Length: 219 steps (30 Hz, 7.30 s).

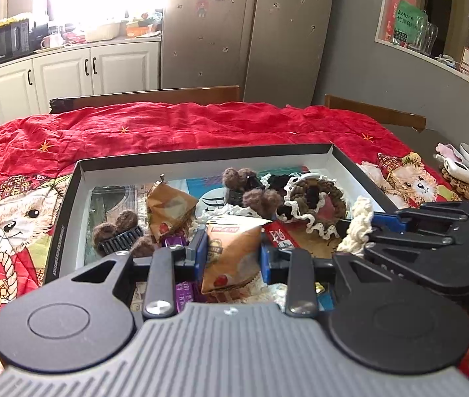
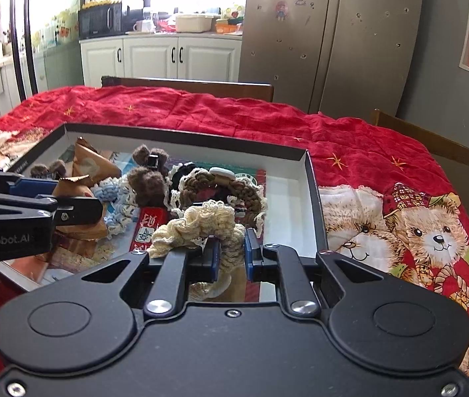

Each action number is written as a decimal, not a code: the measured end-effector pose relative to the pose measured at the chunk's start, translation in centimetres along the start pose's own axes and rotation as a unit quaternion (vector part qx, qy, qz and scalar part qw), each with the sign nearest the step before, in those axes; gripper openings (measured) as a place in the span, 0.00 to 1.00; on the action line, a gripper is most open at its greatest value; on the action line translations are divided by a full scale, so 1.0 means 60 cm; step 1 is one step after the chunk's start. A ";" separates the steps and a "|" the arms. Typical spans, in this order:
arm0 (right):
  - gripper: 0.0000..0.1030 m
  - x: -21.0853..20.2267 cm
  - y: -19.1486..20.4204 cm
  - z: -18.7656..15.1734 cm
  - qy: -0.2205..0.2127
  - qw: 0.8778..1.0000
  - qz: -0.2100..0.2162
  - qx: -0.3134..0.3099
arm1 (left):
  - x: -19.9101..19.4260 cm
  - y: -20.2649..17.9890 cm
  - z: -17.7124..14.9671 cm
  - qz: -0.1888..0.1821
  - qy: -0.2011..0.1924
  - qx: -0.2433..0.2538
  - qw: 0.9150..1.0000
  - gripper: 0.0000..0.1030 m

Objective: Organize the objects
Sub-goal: 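Carry the snack packet with the left tool while the right tool carries the cream scrunchie over the box, then open the left tool releasing the snack packet while the right tool releases the cream scrunchie in the box, then grasp the blue binder clip with the left tool while the right tool grasps the teal binder clip, then carry the blue clip with the left tool while the right tool carries the teal clip into the box, then open the left tool releasing the blue clip while the right tool releases the teal clip in the box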

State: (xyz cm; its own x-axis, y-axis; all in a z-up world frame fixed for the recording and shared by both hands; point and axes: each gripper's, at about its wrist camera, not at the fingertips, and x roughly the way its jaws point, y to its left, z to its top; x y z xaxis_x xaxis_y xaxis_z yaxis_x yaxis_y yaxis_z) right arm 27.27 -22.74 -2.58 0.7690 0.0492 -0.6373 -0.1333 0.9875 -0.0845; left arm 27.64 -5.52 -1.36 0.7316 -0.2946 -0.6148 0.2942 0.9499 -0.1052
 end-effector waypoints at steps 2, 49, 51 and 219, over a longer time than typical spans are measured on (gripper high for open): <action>0.14 0.005 0.003 0.001 0.004 1.000 -0.002 -0.003 | 0.004 -0.001 0.000 0.002 0.001 0.001 1.000 0.34; 0.41 -0.029 0.011 0.015 -0.034 0.999 0.006 -0.011 | -0.019 -0.002 0.005 0.002 -0.013 0.005 1.000 0.66; 0.41 -0.035 0.011 0.016 -0.038 0.999 0.007 -0.012 | -0.025 -0.003 0.007 0.003 -0.016 0.006 1.000 0.66; 0.26 -0.126 0.084 -0.010 -0.080 0.982 0.144 -0.097 | -0.106 0.078 -0.023 0.017 -0.016 -0.013 1.000 0.34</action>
State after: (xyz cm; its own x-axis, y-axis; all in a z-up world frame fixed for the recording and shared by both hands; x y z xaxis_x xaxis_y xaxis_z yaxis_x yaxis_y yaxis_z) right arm 20.43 -18.25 1.35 0.7683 0.3607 -0.5287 -0.4643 0.8827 -0.0725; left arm 23.53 0.96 0.95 0.7601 -0.2649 -0.5933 0.2530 0.9617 -0.1051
